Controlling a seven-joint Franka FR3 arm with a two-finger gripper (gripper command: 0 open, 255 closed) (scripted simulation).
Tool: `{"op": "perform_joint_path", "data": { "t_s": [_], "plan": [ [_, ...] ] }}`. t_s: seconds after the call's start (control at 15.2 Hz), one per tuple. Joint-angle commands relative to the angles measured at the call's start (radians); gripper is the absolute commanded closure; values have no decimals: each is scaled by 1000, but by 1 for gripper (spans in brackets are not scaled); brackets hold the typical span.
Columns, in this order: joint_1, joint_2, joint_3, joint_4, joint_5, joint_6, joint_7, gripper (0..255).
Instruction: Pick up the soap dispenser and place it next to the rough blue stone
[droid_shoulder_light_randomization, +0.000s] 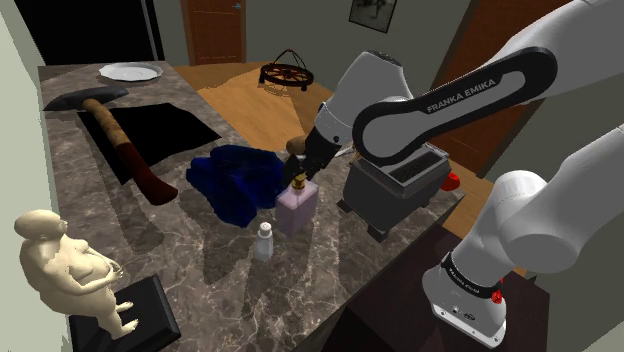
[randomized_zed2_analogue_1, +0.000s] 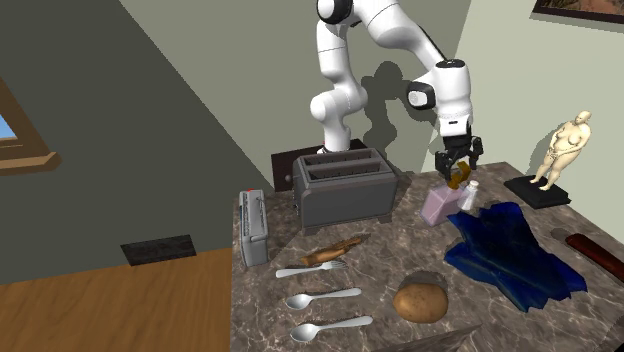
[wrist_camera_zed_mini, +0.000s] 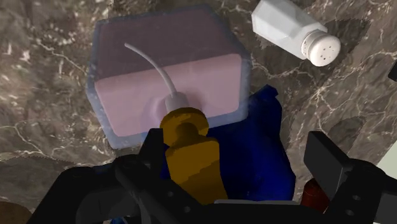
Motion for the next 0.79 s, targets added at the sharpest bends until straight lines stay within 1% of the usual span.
{"op": "perform_joint_path", "data": {
  "t_s": [0.0,0.2,0.73],
  "plan": [
    [-3,-38,-4,1,-5,-39,3,0],
    [-11,-137,-16,11,-18,-150,11,0],
    [-11,-137,-16,11,-18,-150,11,0]
  ]
}}
